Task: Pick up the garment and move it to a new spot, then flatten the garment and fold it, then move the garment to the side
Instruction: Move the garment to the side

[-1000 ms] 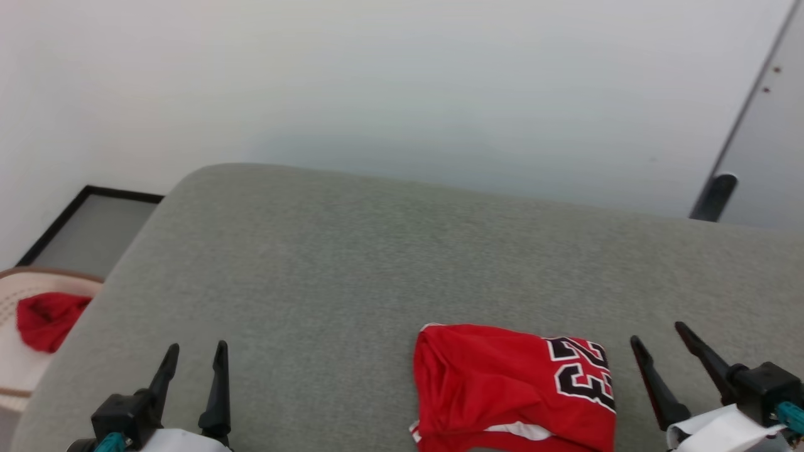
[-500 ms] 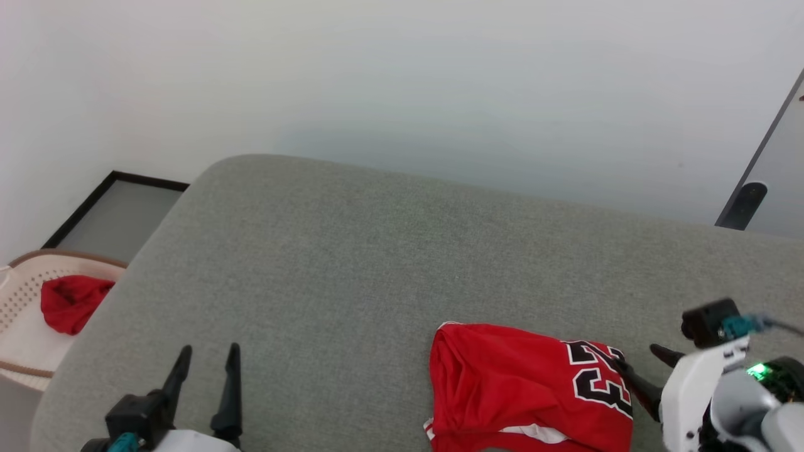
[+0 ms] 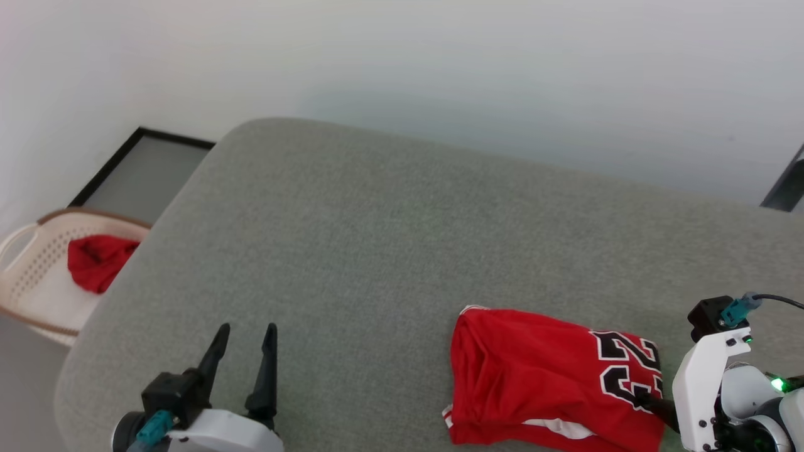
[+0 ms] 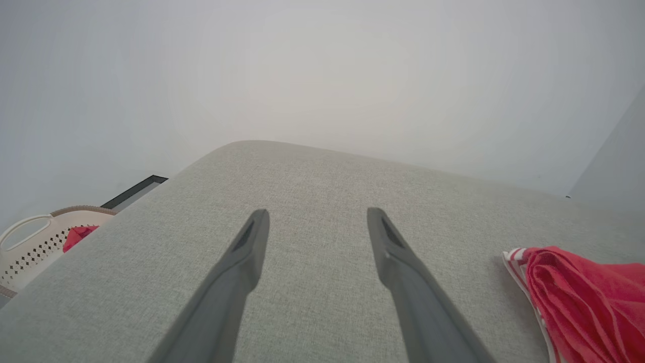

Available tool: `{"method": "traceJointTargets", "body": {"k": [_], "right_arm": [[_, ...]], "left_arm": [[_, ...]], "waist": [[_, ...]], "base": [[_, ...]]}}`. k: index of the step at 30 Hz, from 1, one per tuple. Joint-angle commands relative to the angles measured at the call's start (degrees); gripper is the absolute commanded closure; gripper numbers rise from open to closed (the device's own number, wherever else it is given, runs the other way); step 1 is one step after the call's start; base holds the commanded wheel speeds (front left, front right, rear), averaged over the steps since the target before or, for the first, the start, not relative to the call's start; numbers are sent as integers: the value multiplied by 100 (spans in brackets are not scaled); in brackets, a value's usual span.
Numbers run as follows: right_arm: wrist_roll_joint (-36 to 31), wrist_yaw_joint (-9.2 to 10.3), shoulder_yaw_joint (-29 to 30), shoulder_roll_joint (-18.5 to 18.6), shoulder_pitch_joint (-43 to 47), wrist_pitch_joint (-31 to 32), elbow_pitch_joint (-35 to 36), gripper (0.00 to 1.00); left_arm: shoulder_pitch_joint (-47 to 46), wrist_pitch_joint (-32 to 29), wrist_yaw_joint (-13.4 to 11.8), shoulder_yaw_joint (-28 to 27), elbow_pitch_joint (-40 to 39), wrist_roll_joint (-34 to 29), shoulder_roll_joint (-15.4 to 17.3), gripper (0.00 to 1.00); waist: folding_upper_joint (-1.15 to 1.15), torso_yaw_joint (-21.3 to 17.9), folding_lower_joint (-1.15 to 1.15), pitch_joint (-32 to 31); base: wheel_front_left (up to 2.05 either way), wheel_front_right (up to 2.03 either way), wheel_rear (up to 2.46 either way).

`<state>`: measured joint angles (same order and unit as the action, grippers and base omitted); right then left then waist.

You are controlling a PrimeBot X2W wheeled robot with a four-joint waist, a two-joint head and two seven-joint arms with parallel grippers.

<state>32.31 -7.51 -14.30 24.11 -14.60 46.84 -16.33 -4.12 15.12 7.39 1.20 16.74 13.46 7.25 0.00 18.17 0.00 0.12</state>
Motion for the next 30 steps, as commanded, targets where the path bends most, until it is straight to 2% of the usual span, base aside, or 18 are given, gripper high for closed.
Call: {"method": "traceJointTargets", "body": {"k": [1,11,12,13,25,30], "right_arm": [[-43,5,84,-95,-69,120,-54,0],[-143,5,294,-404,-128,632,-392,0],[-134,4,253,-405,-132,694,-400,45],[-124,5,234,-396,-128,715,-389,100],[-3,6,623,-26,-396,603,-264,100],[-32,6,678,257,-517,552,-161,100]], "left_arm": [[-95,-1,16,22,4,36,-41,0],[-277,-1,16,85,28,56,-105,0],[-289,-1,16,88,33,56,-112,0],[-298,-1,16,87,38,54,-115,0],[-338,-1,16,31,-8,8,-97,0],[-347,-1,16,24,-31,-10,-99,0]], "waist": [[0,174,0,243],[0,278,0,457],[0,278,0,462],[0,277,0,464],[0,76,0,436],[0,-100,0,419]], "base": [[0,0,0],[0,0,0],[0,0,0],[0,0,0],[0,0,0],[0,0,0]]}}
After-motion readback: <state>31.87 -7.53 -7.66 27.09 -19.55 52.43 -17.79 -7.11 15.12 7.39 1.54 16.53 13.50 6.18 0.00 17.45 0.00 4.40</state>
